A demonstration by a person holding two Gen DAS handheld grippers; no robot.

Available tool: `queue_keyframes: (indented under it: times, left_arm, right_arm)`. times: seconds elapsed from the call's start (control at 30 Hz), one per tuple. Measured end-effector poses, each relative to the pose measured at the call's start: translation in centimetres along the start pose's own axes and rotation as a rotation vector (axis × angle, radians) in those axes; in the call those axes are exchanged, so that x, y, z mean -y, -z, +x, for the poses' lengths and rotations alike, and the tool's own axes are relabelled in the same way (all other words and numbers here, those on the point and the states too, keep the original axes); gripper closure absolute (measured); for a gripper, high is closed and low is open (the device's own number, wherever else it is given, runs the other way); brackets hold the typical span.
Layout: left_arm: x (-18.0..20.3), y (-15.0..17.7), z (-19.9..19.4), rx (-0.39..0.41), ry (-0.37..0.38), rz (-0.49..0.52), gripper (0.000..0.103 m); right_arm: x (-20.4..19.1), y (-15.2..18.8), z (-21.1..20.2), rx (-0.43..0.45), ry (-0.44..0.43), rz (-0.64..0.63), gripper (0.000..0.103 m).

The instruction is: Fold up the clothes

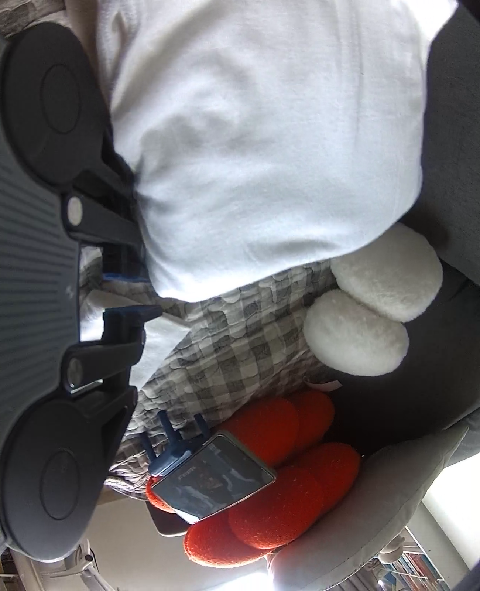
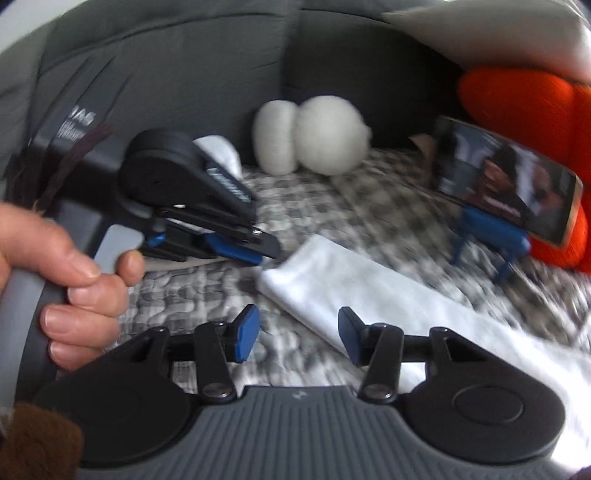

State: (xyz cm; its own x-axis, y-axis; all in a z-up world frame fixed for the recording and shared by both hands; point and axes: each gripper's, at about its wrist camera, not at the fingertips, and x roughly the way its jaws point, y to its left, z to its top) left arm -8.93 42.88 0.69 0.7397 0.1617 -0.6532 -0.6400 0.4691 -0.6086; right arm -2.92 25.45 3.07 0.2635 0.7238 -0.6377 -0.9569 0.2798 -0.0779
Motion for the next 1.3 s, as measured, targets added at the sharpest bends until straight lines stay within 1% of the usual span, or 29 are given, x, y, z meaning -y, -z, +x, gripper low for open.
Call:
queue_keyframes:
  times: [0.13,0.23,0.27,0.33,0.37,0.43,0.53,0.67,0.7,0.8,0.9,1.03,1.13,1.23,1.3]
  left_arm:
    - [-0.3,0.1,0.0,-0.008,0.015,-0.018,0.090]
    - [-0.5,0.0,0.0,-0.010,0.022,-0.032,0.092]
    - [-0.7,-0.1,0.0,-0.012,0.024,-0.037,0.092]
    - [-0.8,-0.1,0.0,-0.014,0.027,-0.041,0.093]
    - [-0.9,-0.1,0.0,-0.014,0.029,-0.043,0.093]
    - [-1.1,-0.2,0.0,-0.014,0.034,-0.051,0.093]
    - [-1.3,-0.2,-0.1,-0.012,0.044,-0.063,0.093]
    - [-1.2,-0.1,-0.1,-0.006,0.043,-0.058,0.093]
    - [-1.1,-0.1,-0.1,-0.003,0.042,-0.052,0.092]
    - [-0.5,0.1,-0.1,0.004,0.030,-0.022,0.092]
    - [0.0,0.2,0.0,0.010,0.014,0.011,0.092]
    - [1.1,0.5,0.0,0.025,-0.014,0.065,0.092]
    - [2.8,1.0,-0.2,0.040,-0.028,0.130,0.092]
    - [5.7,2.4,-0.4,0.050,-0.020,0.230,0.092]
    - [7.8,3.5,-0.6,0.055,-0.011,0.302,0.091]
  right_arm:
    - [-1.7,-0.8,1.8,-0.014,0.004,-0.109,0.053]
    - [-1.7,-1.0,3.1,-0.040,0.027,-0.132,0.058]
    - [-1.5,-1.0,3.4,-0.039,0.021,-0.126,0.062]
    - [-1.3,-1.0,3.8,-0.035,0.014,-0.110,0.078]
    - [-1.3,-1.1,3.8,-0.031,0.018,-0.098,0.089]
    - [-1.2,-1.3,3.7,-0.019,0.024,-0.068,0.091]
    - [0.2,-1.4,2.4,0.041,0.003,0.071,0.091]
    - [3.0,-1.5,-0.3,0.145,-0.037,0.294,0.091]
    - [3.8,-1.3,-1.1,0.170,-0.033,0.348,0.091]
    - [6.4,-0.4,-3.6,0.229,0.015,0.507,0.092]
    - [9.5,1.2,-7.0,0.323,0.056,0.681,0.092]
    - [13.9,4.6,-13.3,0.476,0.106,0.918,0.092]
    - [16.3,7.6,-18.4,0.575,0.180,1.033,0.092]
    - [18.4,11.3,-23.3,0.645,0.233,1.130,0.092]
    - [19.7,13.9,-26.0,0.661,0.259,1.188,0.092]
